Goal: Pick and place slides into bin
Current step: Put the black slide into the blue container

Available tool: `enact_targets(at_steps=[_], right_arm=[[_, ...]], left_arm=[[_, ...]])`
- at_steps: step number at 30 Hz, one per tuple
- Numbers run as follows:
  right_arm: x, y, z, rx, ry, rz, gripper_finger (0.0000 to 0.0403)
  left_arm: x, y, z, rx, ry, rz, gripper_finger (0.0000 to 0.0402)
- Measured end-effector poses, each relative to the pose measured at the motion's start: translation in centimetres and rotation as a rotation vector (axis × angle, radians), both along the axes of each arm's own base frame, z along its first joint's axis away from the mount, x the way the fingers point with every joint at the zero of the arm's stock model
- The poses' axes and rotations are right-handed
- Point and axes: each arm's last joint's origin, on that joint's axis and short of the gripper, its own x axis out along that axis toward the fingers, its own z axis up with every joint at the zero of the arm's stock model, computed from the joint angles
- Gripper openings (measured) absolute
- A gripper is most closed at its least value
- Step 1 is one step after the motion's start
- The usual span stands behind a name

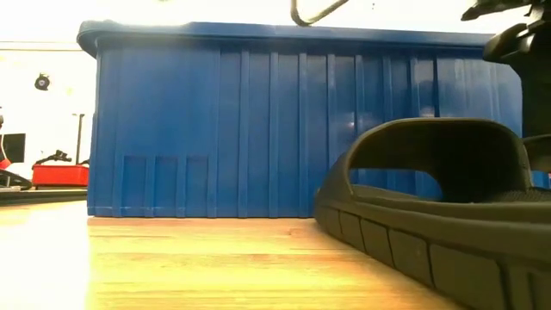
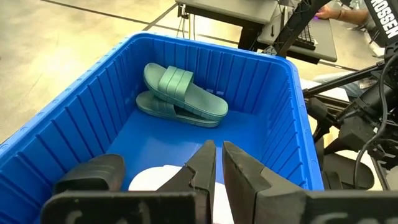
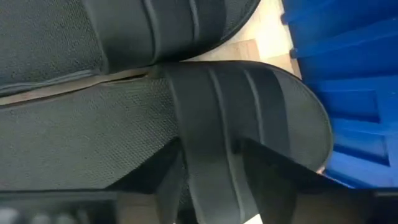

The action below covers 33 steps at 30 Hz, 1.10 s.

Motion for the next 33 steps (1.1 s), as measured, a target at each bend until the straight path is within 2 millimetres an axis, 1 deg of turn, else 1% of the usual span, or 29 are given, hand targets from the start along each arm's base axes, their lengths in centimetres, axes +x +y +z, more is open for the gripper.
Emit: enact_targets(at_steps=[3,7,8,11,15,22,27,33], right_arm=[[0.0,0.0,0.0,0.001,0.000,-0.002,0.0113],[0.0,0.1,0.0,0.024,0.014,-0.001,0.0035],[0.0,0.1,0.1,0.035,0.020,-0.001,0.0022],[-0.1,0.2,0.2,0.066,0.041,-0.002,0.0016],[-0.7,-0.1,1.1,0.100,0.066,0.010,0.0013],[-1.7,-1.0,4.0,0.144,0.024,0.017,0.0011],[-2.6,-1.8,6.7,0.214,-0.054,0.024,0.0011],[-3.3,-2.5,11.4,0.317,-0.186,0.056,0.0011]], left_arm=[[0.0,0.0,0.0,0.000,0.000,0.000,0.0013],[0.0,0.0,0.0,0.000,0.001,0.000,0.0013],[0.0,0.0,0.0,0.000,0.001,0.000,0.0013],[0.0,0.0,0.0,0.000,0.001,0.000,0.0013],[0.0,0.0,0.0,0.000,0.002,0.000,0.0013],[0.0,0.0,0.0,0.000,0.002,0.001,0.0013],[0.0,0.0,0.0,0.000,0.002,0.001,0.0013],[0.0,0.0,0.0,0.000,0.002,0.001,0.0013]])
